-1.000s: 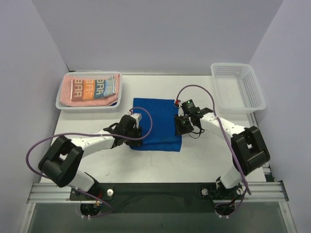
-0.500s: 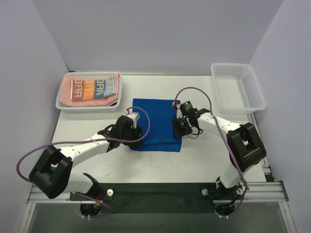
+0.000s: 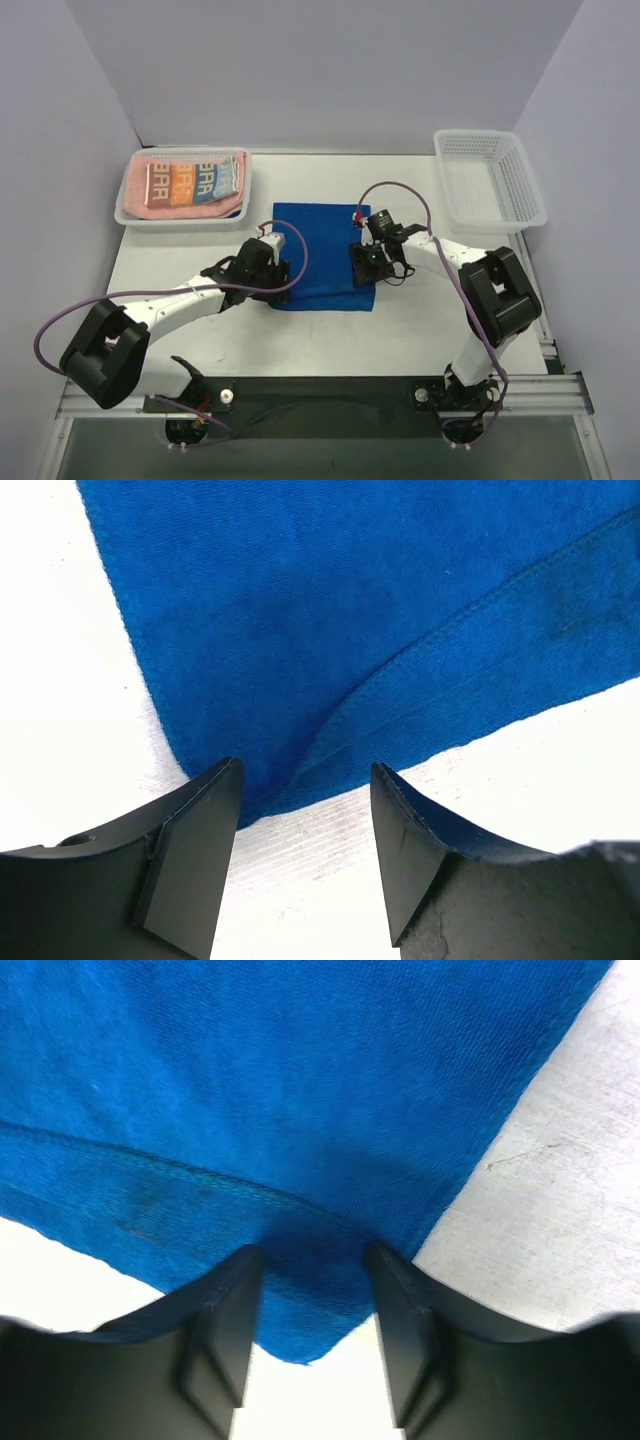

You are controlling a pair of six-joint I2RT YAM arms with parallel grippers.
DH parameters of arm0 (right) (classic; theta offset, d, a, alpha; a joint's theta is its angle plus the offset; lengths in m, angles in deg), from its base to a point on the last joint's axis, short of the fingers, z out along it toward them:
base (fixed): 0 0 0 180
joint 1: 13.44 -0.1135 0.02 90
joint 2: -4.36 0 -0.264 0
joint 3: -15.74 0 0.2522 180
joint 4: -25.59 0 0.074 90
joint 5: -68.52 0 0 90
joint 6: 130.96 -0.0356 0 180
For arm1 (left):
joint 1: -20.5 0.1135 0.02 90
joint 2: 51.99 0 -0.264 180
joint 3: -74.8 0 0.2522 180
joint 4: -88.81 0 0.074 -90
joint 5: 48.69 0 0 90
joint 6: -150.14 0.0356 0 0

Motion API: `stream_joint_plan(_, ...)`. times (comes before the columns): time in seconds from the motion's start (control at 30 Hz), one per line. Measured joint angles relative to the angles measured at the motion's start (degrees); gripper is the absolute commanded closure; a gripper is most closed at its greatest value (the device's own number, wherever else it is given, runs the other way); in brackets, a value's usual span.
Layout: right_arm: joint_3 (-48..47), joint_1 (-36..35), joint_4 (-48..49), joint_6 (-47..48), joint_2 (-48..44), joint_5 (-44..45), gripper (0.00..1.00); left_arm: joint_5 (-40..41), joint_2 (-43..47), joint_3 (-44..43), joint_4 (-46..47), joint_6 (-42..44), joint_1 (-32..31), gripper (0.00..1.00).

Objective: Fold and stack the towels
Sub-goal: Fold the towel

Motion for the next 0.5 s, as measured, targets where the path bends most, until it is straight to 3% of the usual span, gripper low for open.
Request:
stream_joint_plan(0.33,-0.44,-0.39,0.11,1.53,-0.59,0.74,0.48,-0.02,-1.09,0.81,0.07,-0.22,0.0,0.36)
stream_joint_plan(0.5,-1.73,-1.46,0.04,2.82,-1.27,2.95,0.5,-0.04,-1.7,0.9,0.11,-0.57,0.0,0.41)
